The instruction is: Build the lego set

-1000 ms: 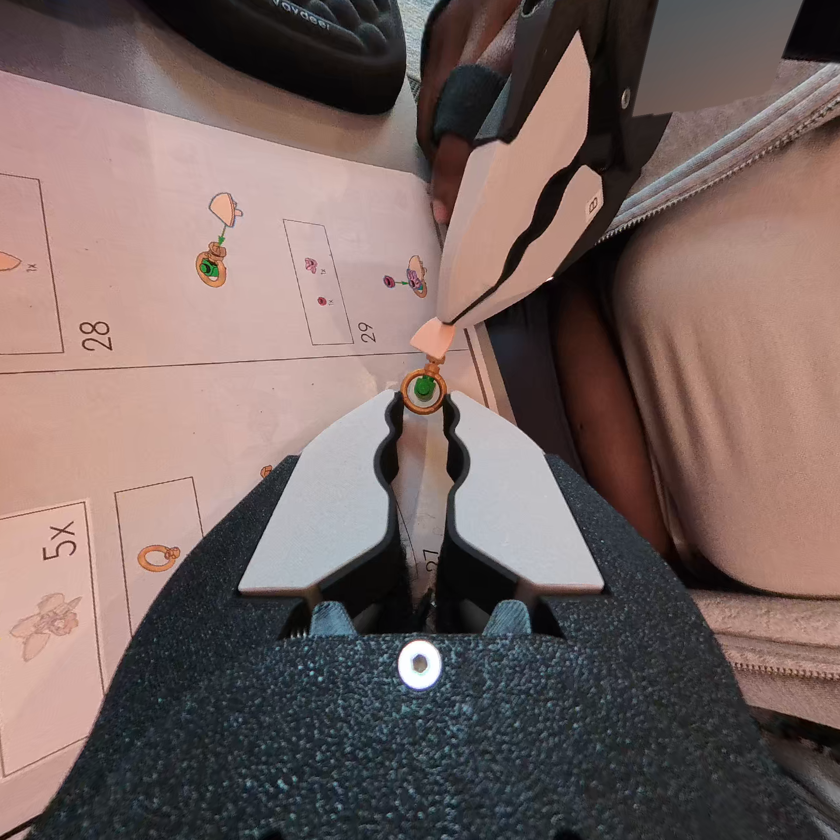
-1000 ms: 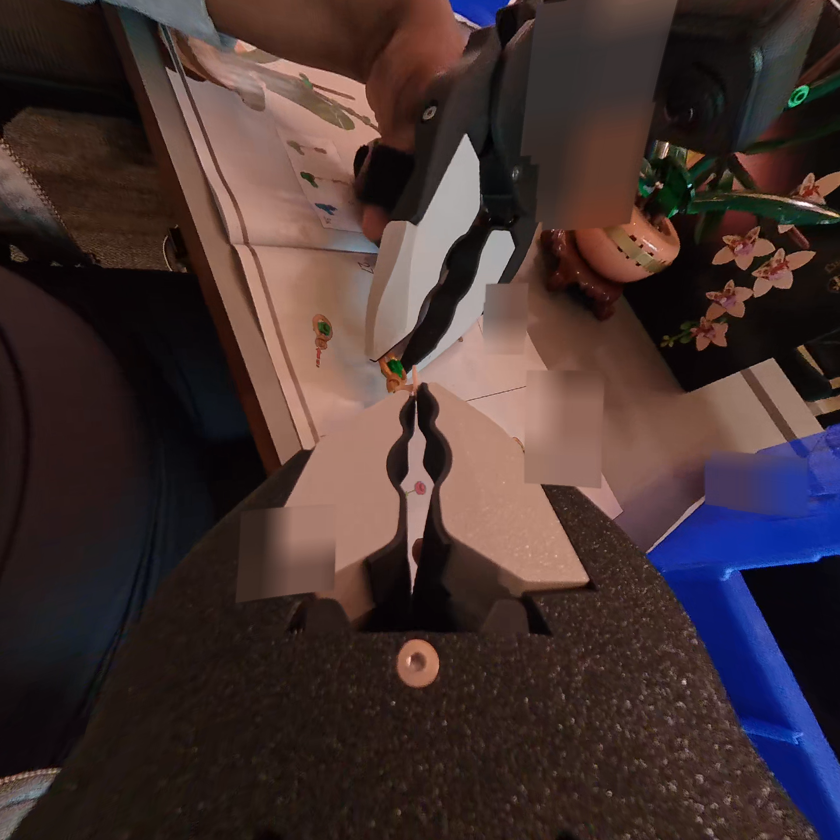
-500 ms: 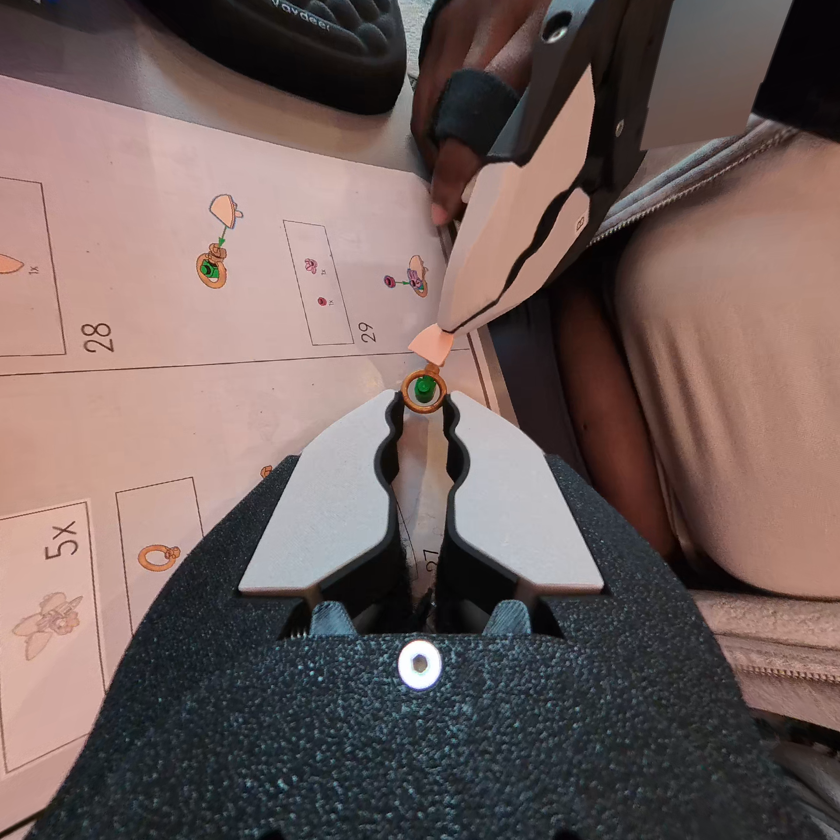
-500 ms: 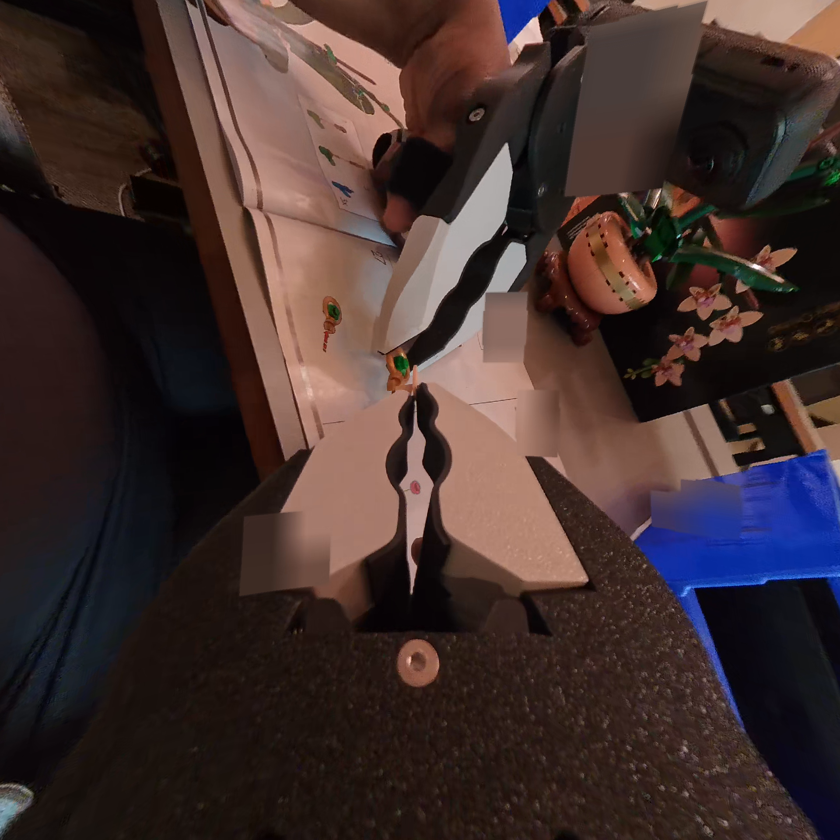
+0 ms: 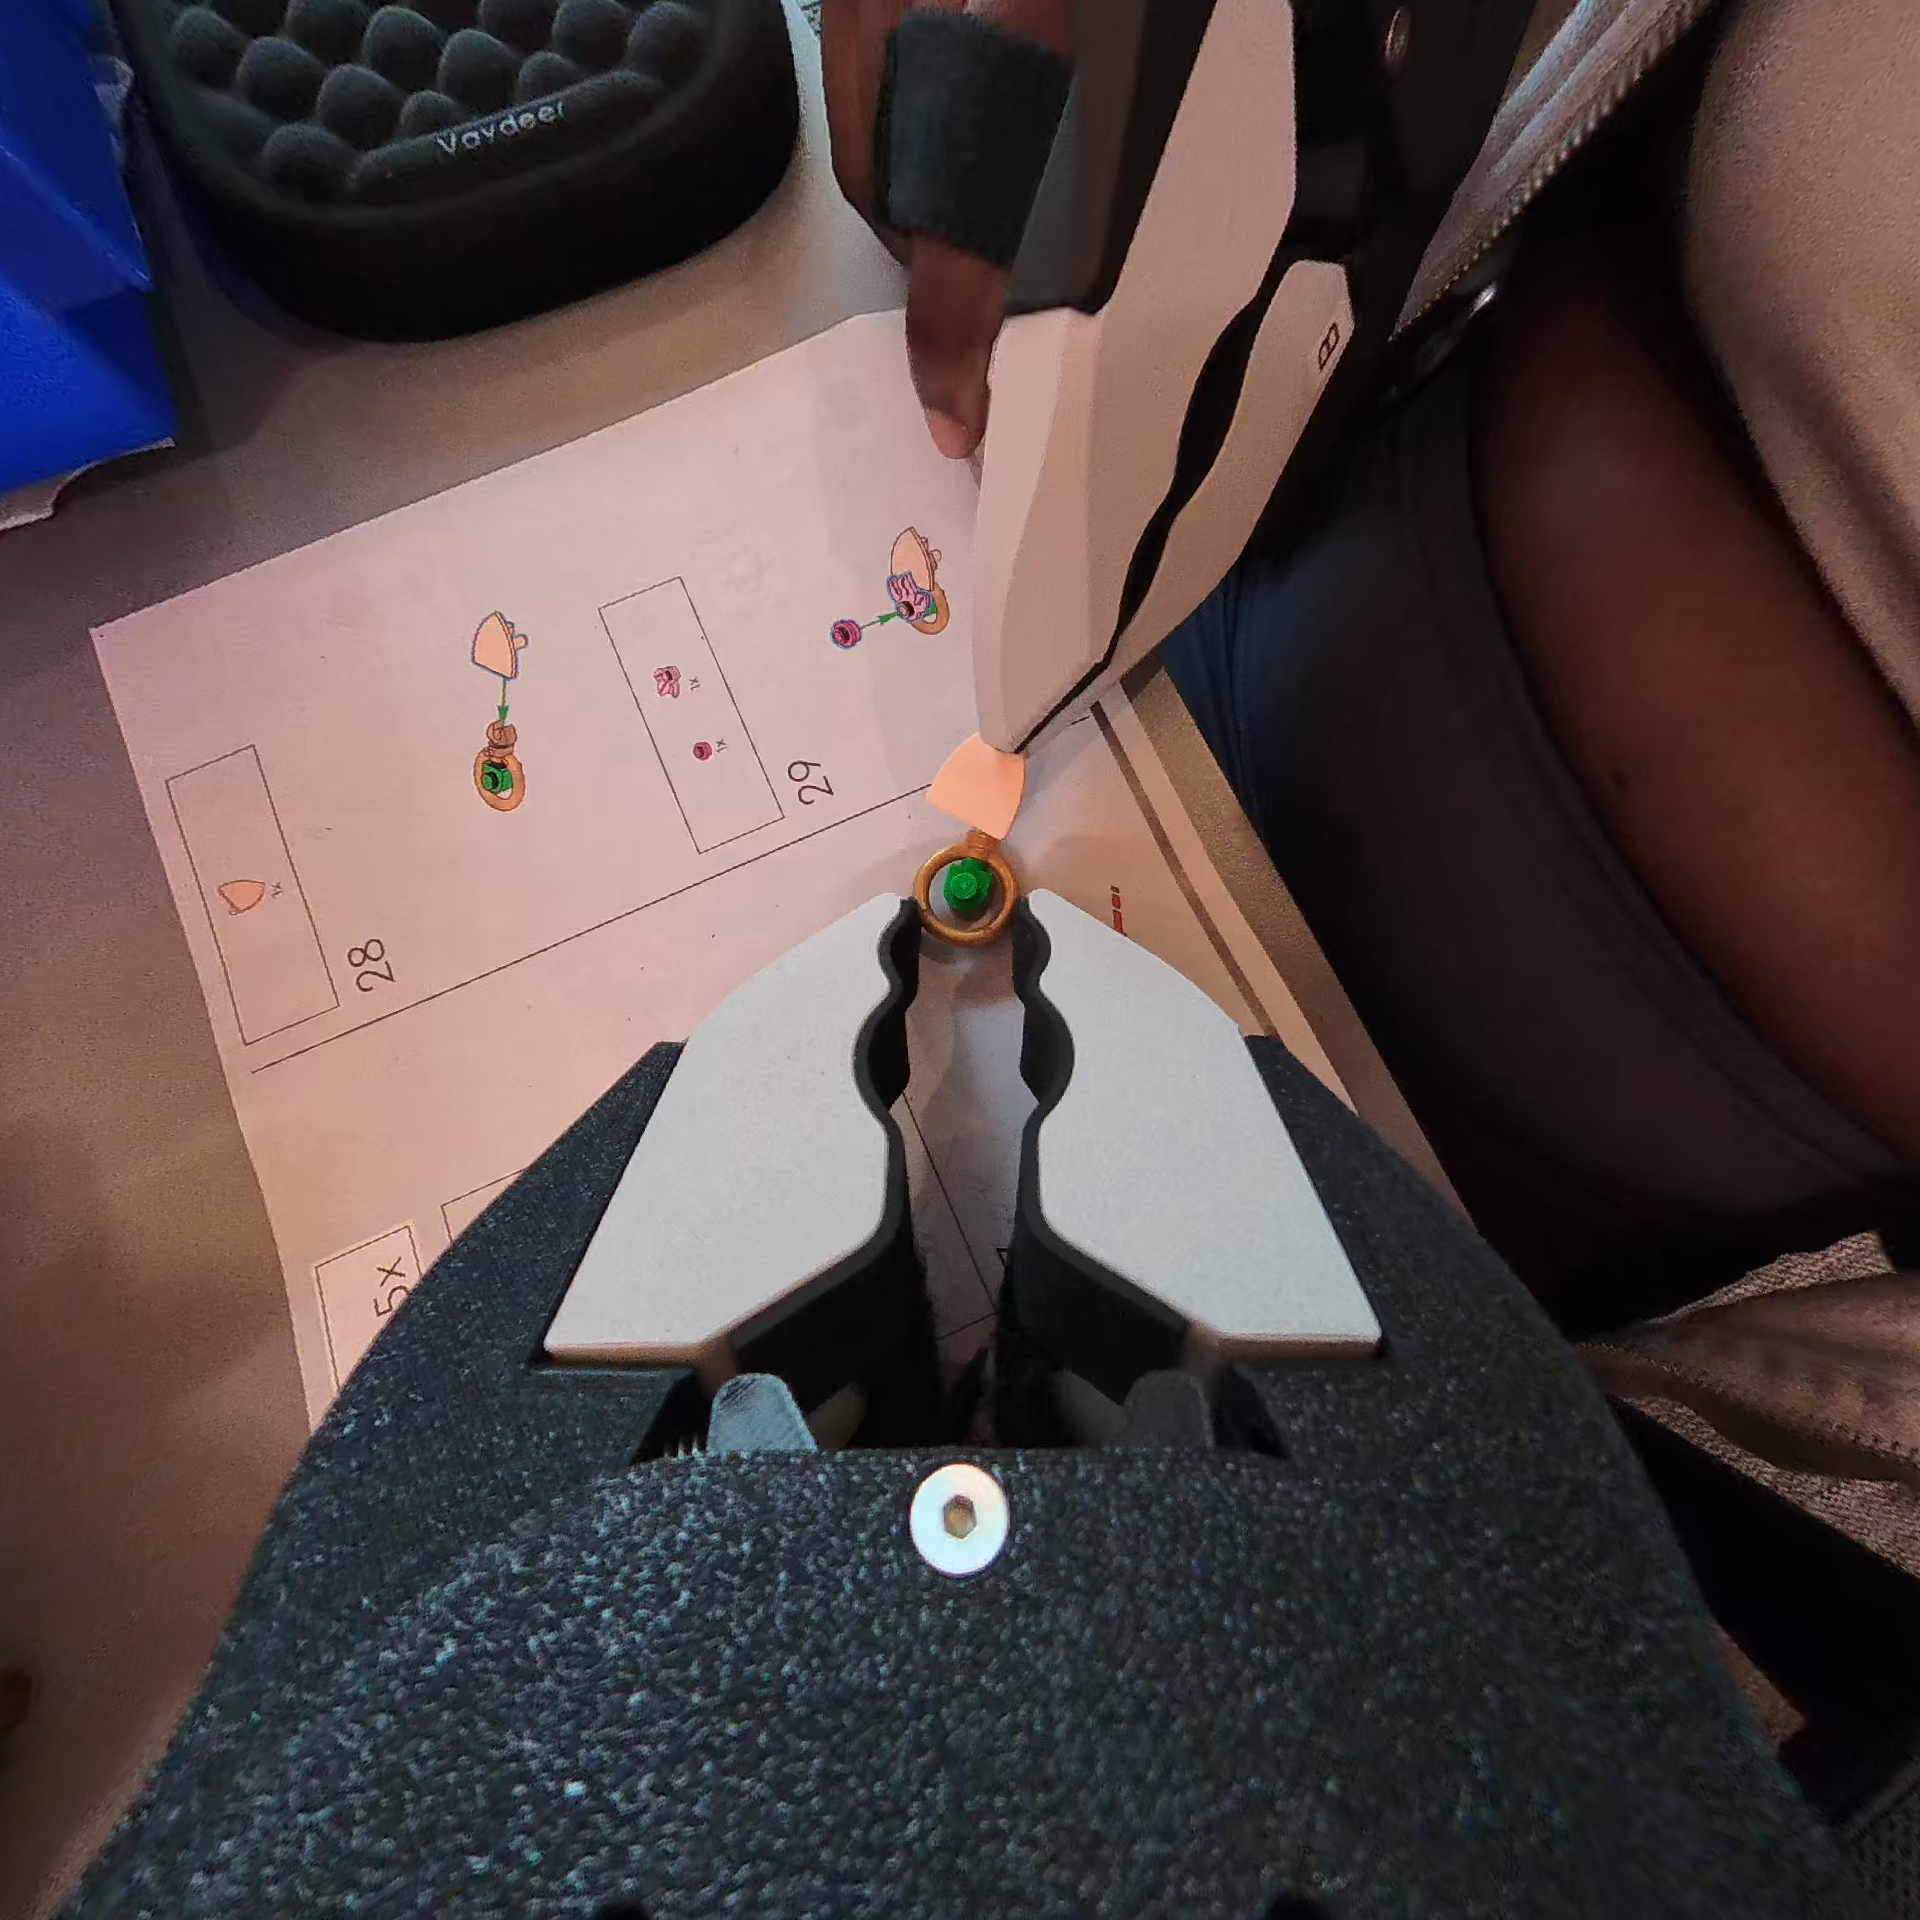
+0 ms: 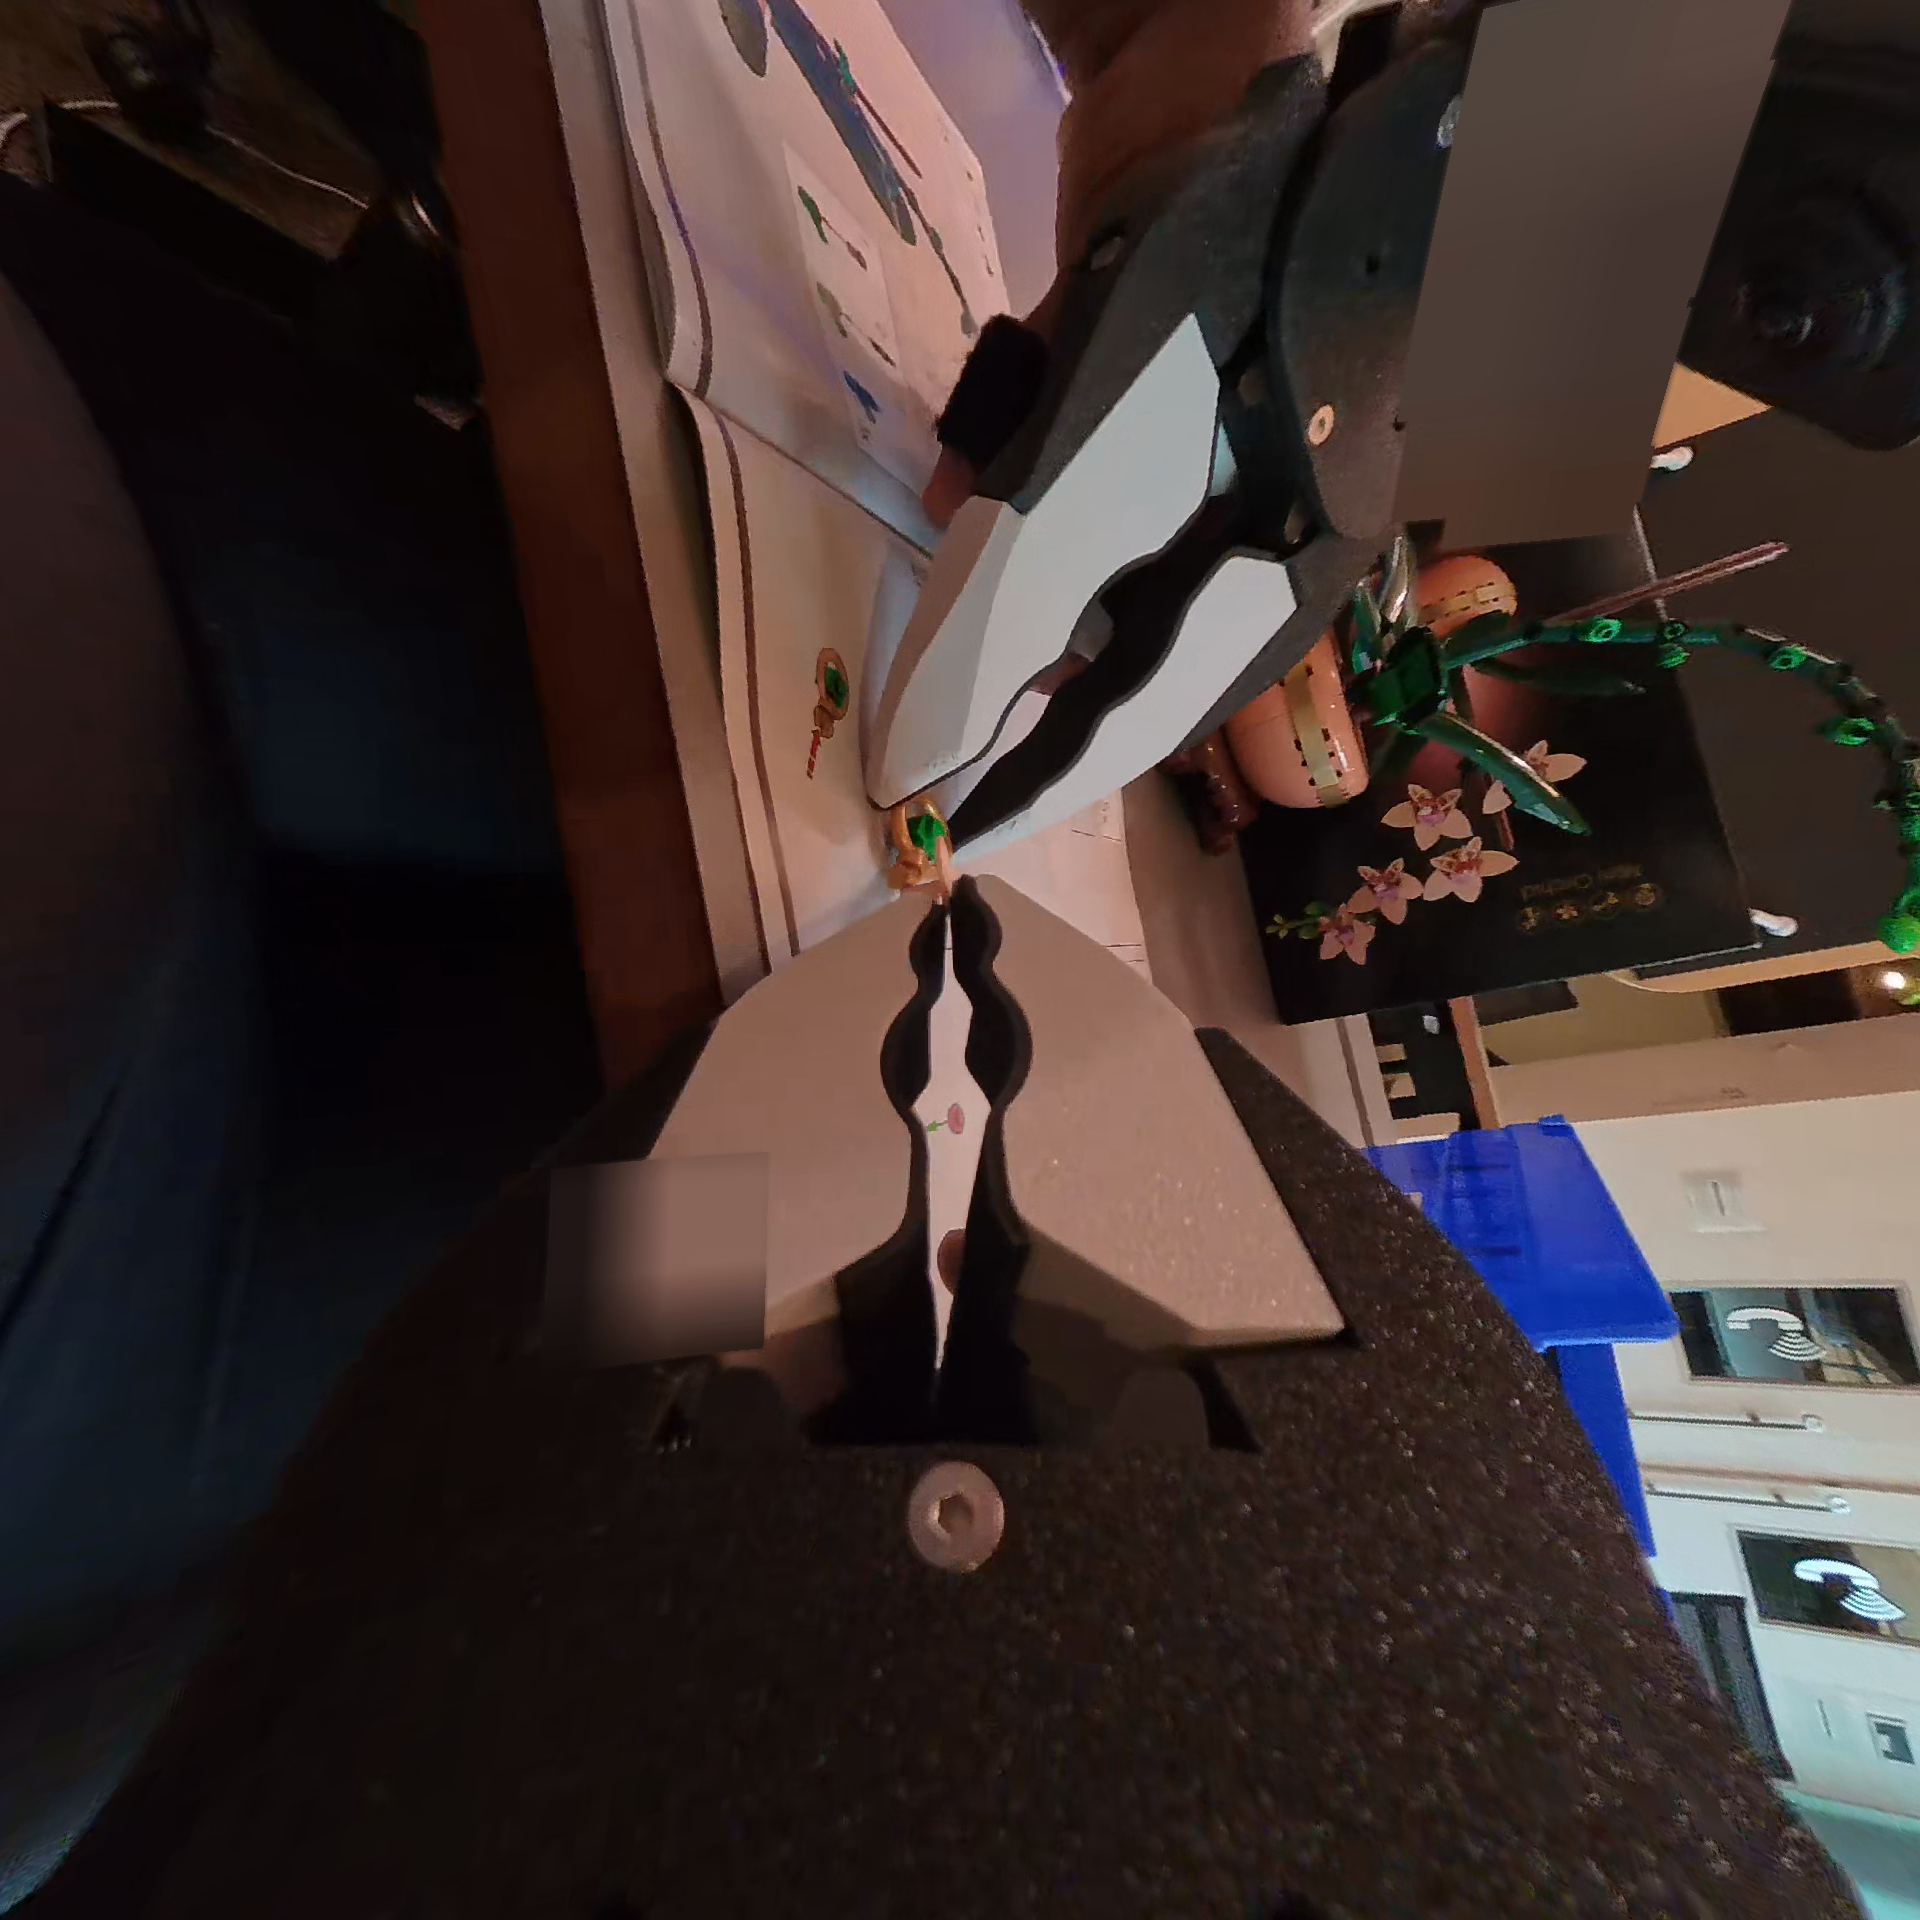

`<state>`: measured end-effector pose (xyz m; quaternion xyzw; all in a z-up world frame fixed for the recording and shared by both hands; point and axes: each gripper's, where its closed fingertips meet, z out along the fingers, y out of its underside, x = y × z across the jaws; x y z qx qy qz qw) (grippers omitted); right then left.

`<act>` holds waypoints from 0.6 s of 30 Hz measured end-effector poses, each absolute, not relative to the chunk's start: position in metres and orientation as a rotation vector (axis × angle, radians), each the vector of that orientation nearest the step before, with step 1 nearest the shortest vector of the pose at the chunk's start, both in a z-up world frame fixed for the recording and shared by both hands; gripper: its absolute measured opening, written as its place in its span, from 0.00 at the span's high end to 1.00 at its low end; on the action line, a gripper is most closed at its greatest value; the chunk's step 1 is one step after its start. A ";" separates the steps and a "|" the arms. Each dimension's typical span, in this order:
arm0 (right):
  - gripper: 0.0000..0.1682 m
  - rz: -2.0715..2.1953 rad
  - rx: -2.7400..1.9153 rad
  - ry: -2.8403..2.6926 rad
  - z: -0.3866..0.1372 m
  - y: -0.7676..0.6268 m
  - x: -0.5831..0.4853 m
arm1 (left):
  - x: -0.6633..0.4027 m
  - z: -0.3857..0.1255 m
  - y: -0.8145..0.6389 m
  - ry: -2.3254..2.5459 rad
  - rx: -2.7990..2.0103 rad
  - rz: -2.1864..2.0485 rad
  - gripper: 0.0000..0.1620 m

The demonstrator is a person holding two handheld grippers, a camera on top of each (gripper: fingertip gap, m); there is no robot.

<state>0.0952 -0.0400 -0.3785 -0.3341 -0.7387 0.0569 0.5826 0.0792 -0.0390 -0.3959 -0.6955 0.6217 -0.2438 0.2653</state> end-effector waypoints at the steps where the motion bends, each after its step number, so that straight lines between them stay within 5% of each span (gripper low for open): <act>1: 0.99 0.116 -0.780 -1.702 -0.377 -0.038 0.095 | 0.079 -0.396 -0.039 1.676 -1.880 -0.670 0.90; 18: 0.99 0.004 -0.673 -1.688 -0.379 -0.042 0.094 | 0.080 -0.396 -0.040 1.646 -1.807 -0.629 0.90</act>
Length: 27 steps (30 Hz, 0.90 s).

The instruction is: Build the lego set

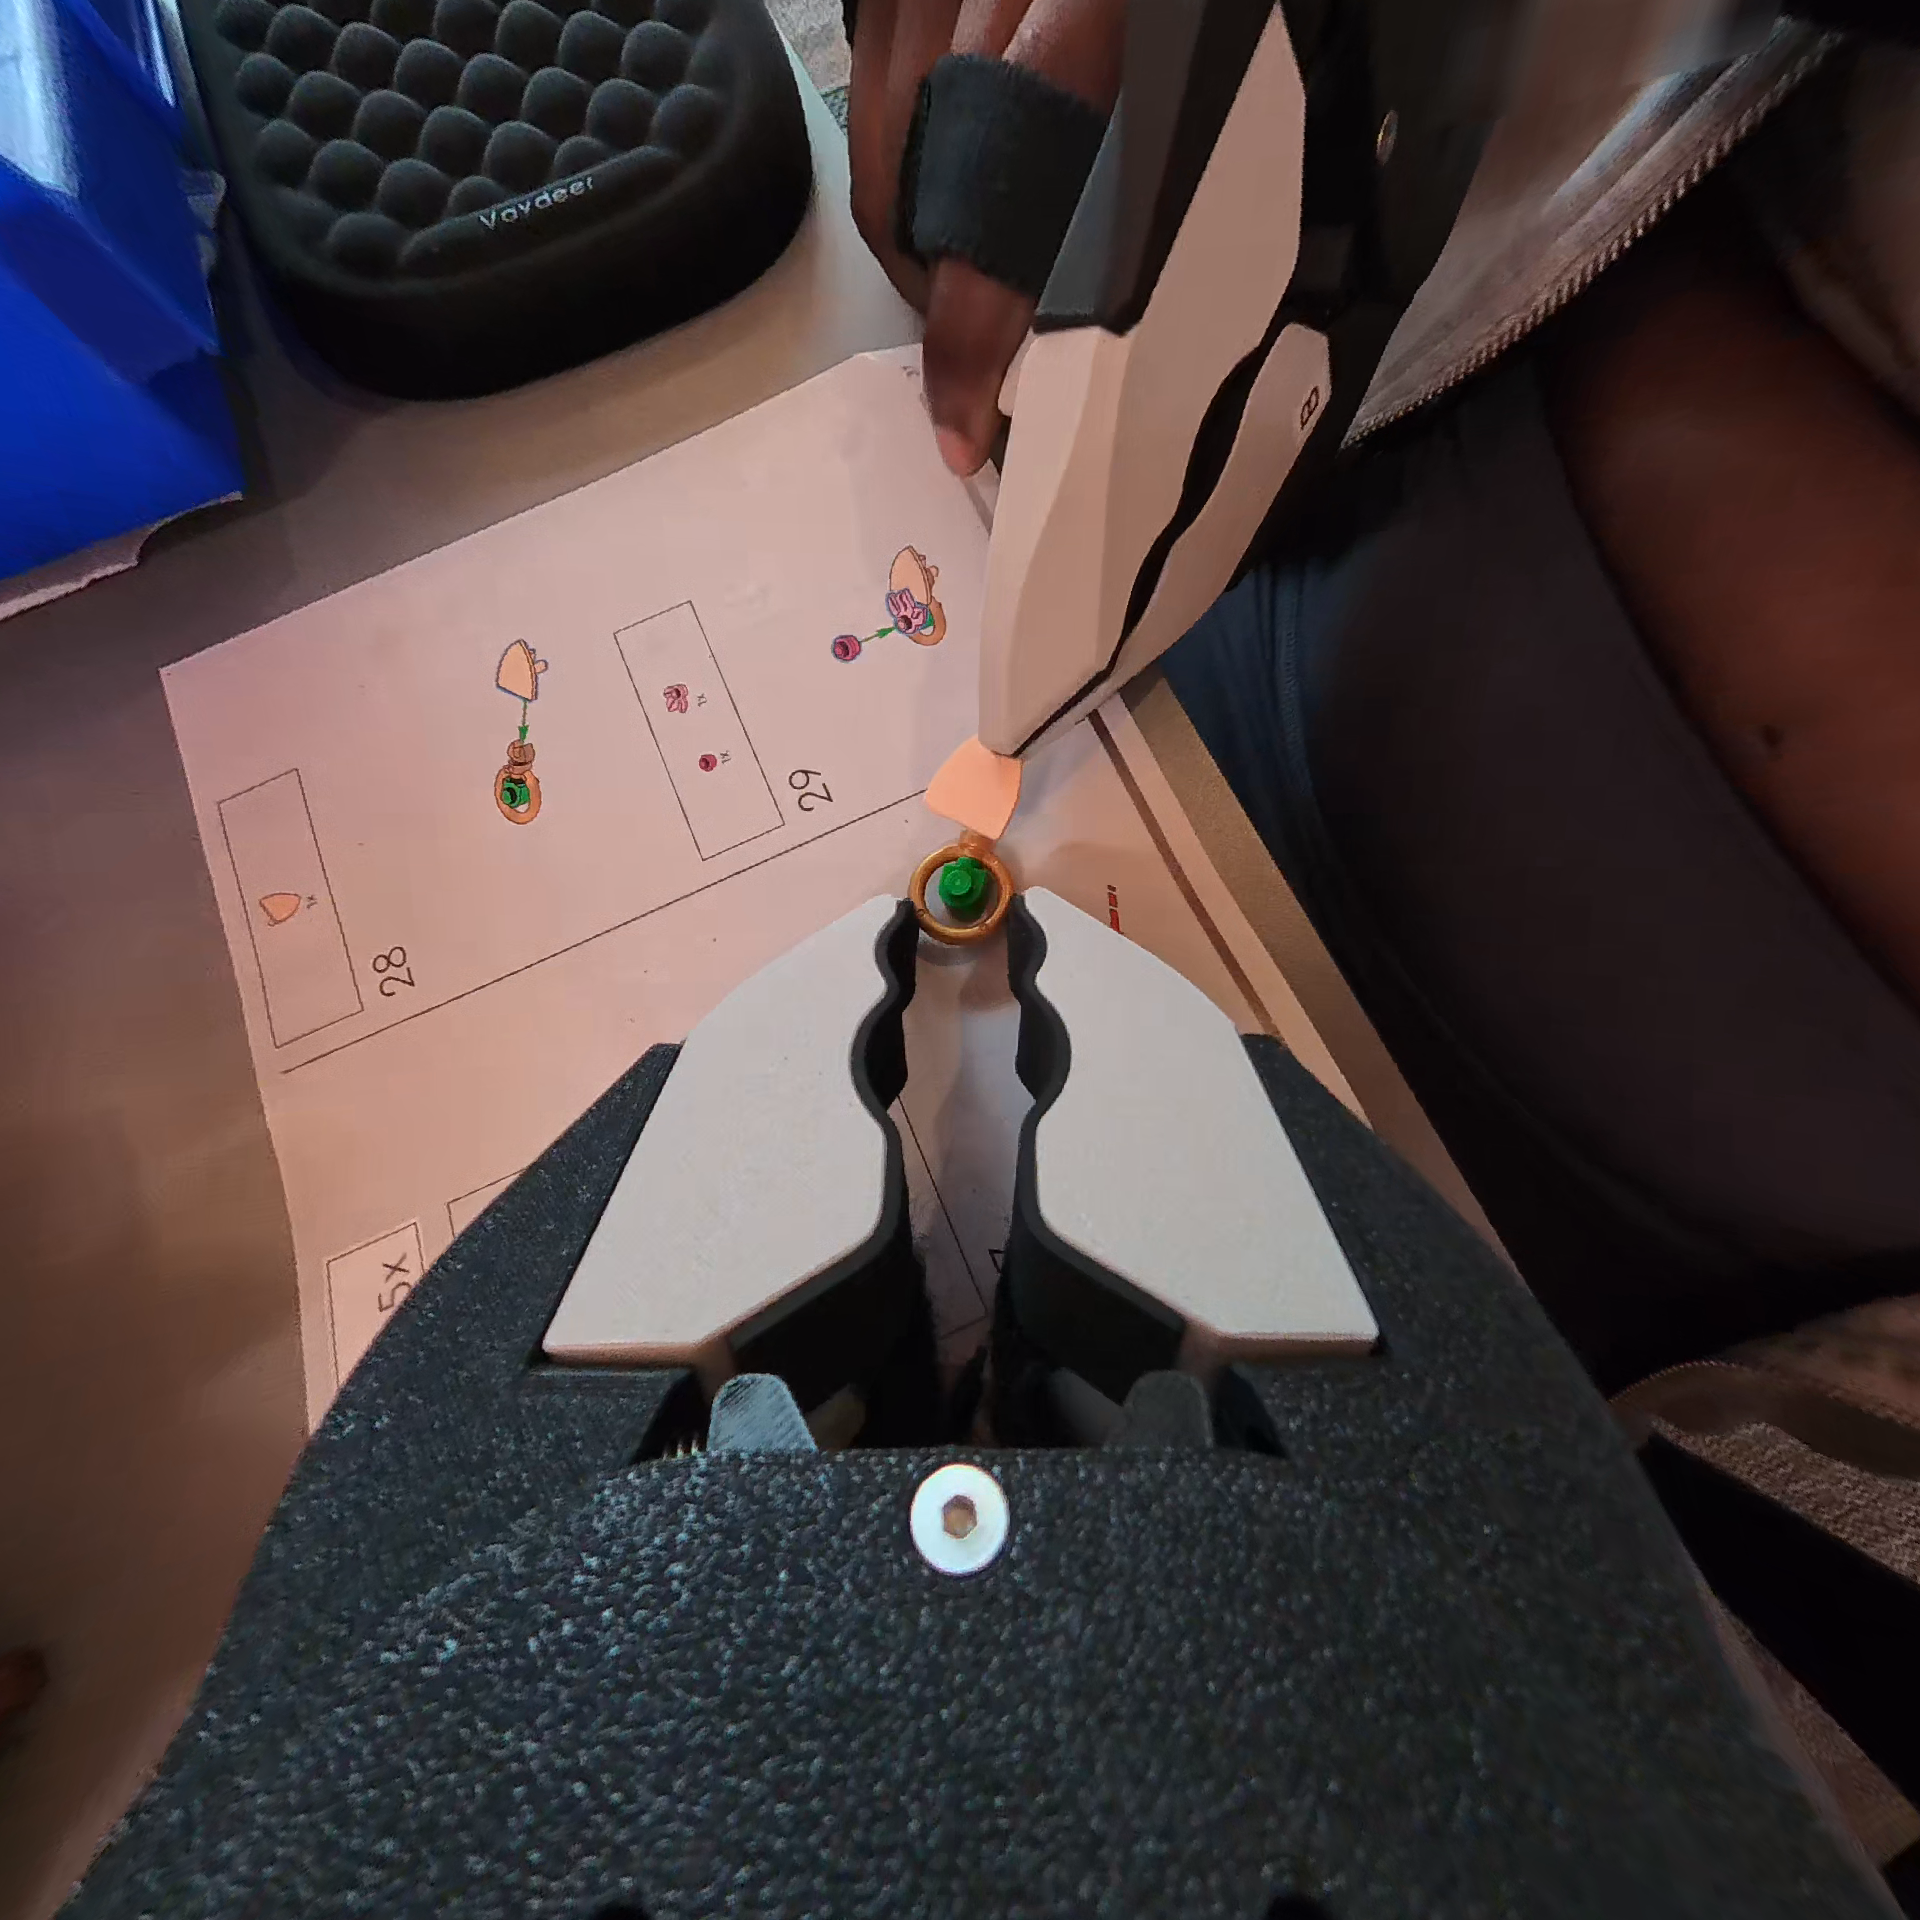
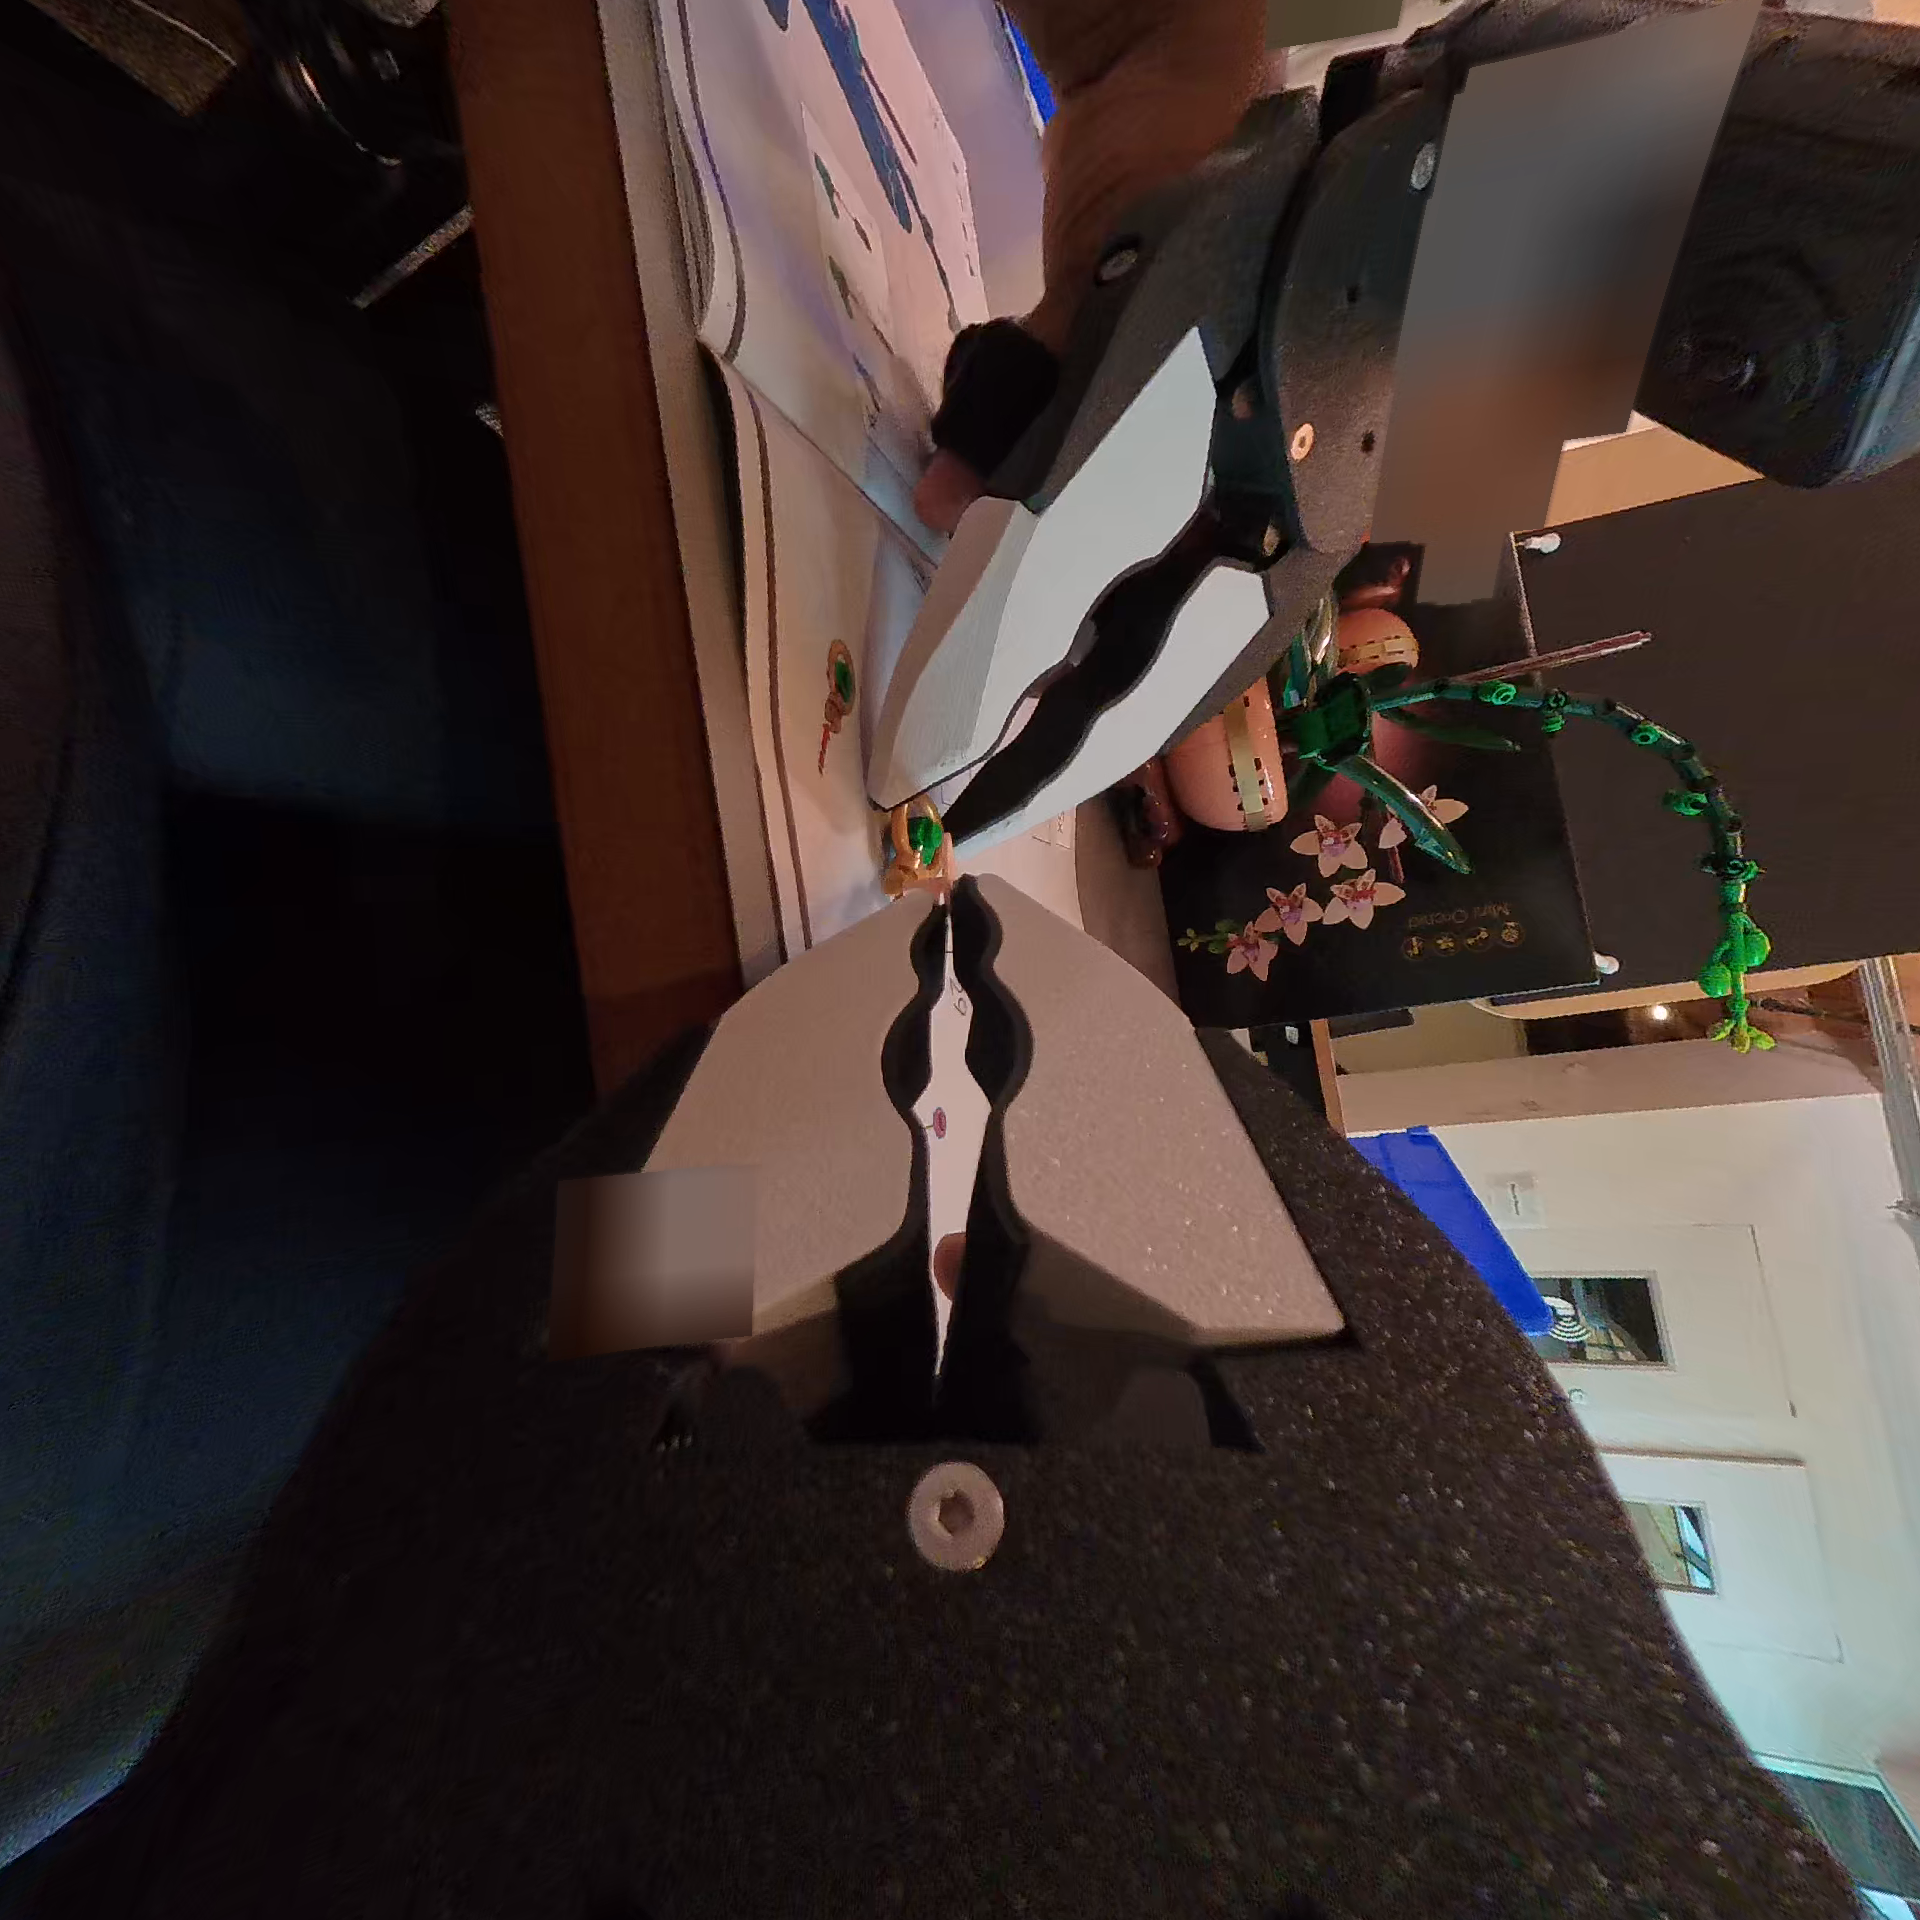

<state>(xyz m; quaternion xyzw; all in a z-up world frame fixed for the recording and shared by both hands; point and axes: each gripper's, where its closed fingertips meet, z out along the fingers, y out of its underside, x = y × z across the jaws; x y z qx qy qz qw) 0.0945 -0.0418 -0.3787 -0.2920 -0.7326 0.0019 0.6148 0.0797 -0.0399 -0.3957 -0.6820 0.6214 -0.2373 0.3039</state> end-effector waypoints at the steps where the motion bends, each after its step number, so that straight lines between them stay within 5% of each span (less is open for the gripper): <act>1: 0.99 0.005 -0.675 -1.691 -0.379 -0.041 0.094 | 0.080 -0.396 -0.040 1.653 -1.807 -0.626 0.90; 27: 0.99 0.270 -1.026 -1.864 -0.387 -0.048 0.093 | 0.079 -0.395 -0.041 1.629 -1.818 -0.643 0.90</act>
